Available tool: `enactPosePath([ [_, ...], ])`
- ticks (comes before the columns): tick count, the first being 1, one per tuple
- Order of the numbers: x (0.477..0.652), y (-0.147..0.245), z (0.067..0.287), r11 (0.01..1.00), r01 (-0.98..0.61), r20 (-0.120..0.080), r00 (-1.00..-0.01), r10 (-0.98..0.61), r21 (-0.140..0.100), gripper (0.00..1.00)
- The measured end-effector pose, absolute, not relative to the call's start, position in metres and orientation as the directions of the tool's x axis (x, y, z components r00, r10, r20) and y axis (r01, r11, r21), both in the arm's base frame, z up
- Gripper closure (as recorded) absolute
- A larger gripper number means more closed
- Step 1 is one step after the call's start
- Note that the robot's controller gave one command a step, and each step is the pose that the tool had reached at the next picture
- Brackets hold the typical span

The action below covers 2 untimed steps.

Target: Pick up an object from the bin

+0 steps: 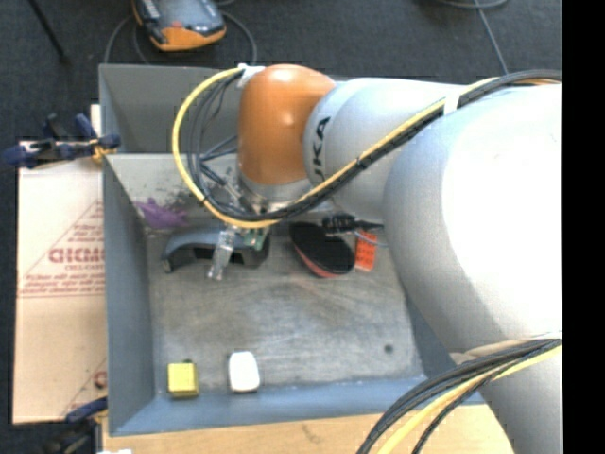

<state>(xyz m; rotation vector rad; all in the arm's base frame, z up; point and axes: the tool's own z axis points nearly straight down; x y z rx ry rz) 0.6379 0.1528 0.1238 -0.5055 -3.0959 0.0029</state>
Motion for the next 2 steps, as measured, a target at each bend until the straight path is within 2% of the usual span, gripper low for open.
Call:
enactPosePath([
  [2, 0.6383, 0.1525, 0.1376, 0.948, 0.318, 0.001, -0.948, 0.318, -0.001, 1.00],
])
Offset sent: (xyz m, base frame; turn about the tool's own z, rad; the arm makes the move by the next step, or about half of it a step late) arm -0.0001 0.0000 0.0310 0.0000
